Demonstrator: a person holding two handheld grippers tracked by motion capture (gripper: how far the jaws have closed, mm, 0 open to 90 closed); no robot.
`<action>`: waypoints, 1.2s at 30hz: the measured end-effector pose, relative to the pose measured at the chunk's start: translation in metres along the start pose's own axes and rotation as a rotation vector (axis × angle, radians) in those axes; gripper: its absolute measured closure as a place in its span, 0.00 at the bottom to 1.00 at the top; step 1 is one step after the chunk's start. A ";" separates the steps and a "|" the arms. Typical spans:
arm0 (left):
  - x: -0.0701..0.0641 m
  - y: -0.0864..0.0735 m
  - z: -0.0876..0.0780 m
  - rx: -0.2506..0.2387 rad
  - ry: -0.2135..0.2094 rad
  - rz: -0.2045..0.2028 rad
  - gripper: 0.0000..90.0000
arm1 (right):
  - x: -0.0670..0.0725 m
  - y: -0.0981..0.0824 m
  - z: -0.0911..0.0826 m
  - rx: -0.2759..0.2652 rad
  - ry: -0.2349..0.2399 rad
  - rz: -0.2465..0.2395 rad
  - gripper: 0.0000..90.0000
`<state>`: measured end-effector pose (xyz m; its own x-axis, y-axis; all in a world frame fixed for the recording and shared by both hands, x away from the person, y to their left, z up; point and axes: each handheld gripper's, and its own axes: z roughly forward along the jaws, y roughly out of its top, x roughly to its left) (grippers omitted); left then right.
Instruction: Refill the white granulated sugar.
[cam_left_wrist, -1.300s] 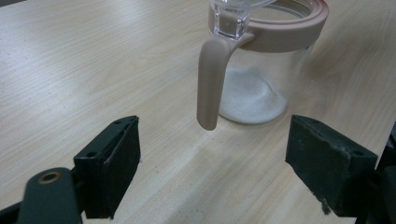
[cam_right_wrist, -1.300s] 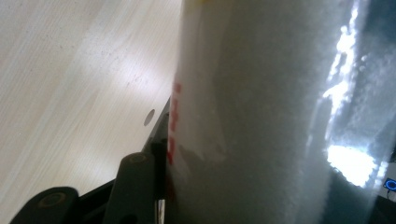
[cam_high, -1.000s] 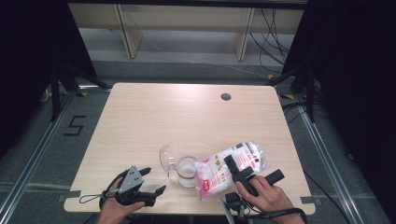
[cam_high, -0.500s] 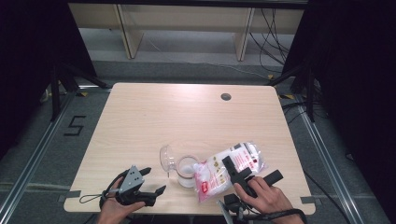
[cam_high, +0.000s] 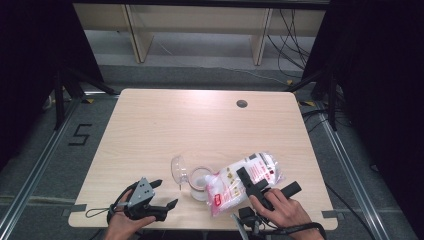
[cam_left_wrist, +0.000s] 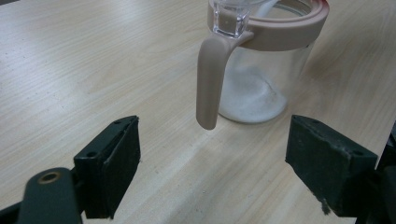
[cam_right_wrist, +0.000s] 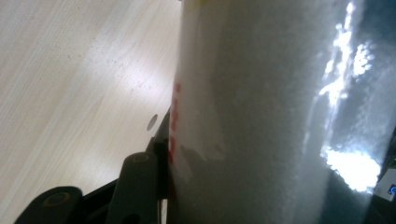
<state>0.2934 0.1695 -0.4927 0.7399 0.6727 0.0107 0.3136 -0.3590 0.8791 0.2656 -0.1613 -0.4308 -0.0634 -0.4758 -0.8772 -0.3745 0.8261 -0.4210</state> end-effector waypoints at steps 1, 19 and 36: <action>-0.002 -0.001 0.000 0.003 0.005 -0.026 0.19 | 0.000 -0.001 0.001 0.001 -0.002 0.004 0.66; -0.001 0.000 -0.001 0.000 0.006 -0.019 0.19 | 0.007 -0.006 -0.010 0.024 0.004 0.019 0.67; -0.001 0.000 0.000 -0.002 0.001 -0.023 0.19 | -0.002 0.003 -0.002 -0.023 -0.004 -0.002 0.68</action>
<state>0.2925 0.1683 -0.4930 0.7321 0.6811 -0.0089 0.3293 -0.3424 0.8799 0.2626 -0.1589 -0.4295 -0.0589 -0.4758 -0.8776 -0.3959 0.8182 -0.4170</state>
